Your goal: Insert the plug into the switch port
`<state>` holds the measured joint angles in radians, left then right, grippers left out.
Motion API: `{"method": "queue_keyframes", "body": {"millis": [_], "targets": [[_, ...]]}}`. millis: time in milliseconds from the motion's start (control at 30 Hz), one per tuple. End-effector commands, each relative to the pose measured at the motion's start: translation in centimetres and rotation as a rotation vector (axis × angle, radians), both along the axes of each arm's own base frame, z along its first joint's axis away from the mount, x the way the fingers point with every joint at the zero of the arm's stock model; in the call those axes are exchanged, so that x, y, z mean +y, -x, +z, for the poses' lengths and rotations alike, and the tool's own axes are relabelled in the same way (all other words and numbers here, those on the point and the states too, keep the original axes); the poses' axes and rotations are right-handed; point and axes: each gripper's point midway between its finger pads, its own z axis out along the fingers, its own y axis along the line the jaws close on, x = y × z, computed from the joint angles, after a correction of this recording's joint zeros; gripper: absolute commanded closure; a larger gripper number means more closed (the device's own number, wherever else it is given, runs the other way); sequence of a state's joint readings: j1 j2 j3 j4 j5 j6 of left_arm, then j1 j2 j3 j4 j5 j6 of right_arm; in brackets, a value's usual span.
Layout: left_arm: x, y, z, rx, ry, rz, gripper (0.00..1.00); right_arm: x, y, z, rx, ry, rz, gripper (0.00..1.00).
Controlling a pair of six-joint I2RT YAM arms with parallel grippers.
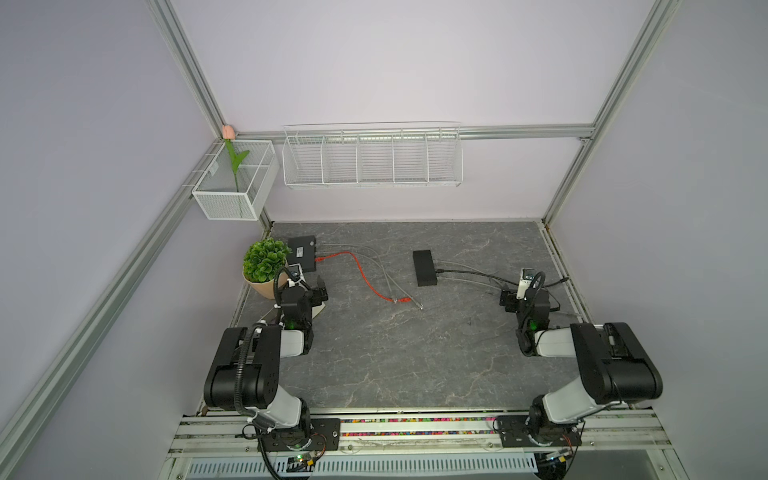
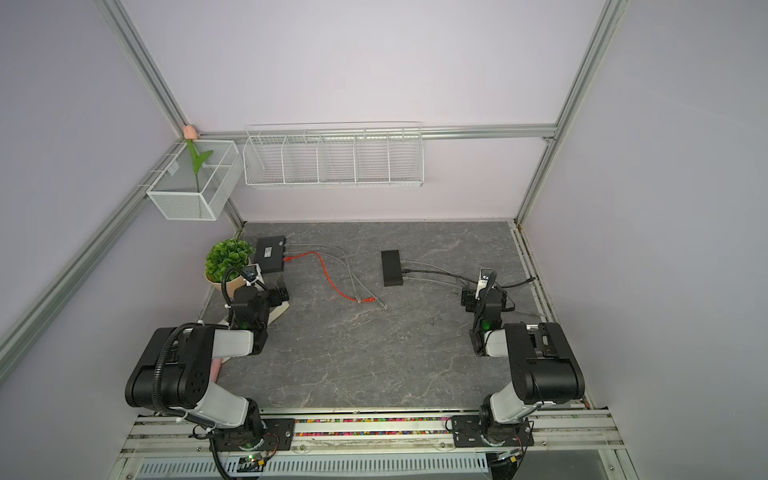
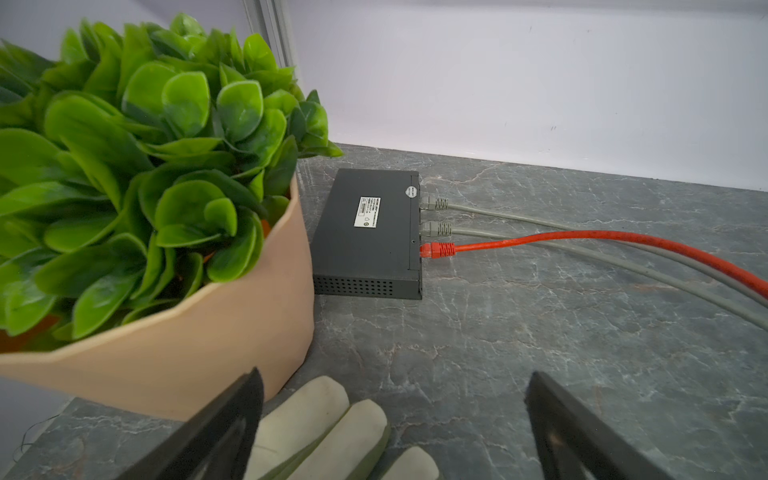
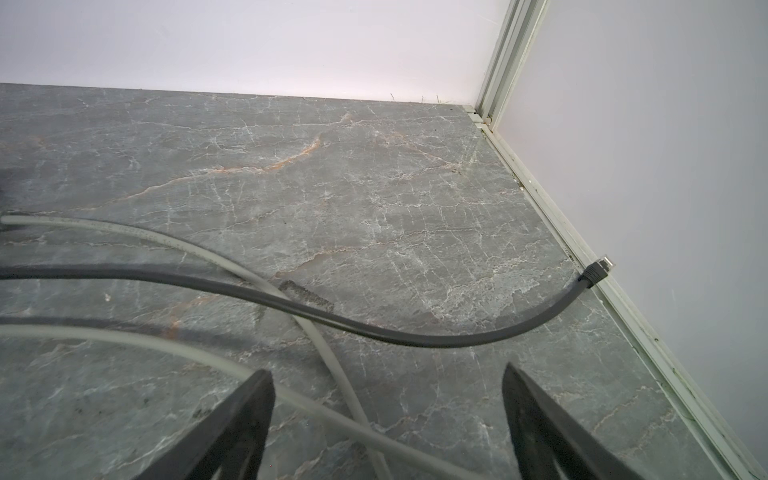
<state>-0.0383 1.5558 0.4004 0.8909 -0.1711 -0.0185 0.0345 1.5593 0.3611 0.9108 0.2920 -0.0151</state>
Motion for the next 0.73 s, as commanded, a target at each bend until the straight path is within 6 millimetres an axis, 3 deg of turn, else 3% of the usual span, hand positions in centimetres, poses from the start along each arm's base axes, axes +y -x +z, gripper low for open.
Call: {"method": "queue_keyframes", "body": {"millis": [0, 700], "targets": [[0.27, 0.14, 0.09, -0.006, 0.005, 0.011, 0.02, -0.08, -0.11, 1.07, -0.039, -0.004, -0.012, 0.11], [0.32, 0.12, 0.12, -0.006, 0.004, 0.014, 0.01, -0.07, -0.16, 1.06, -0.037, -0.005, -0.011, 0.11]]}}
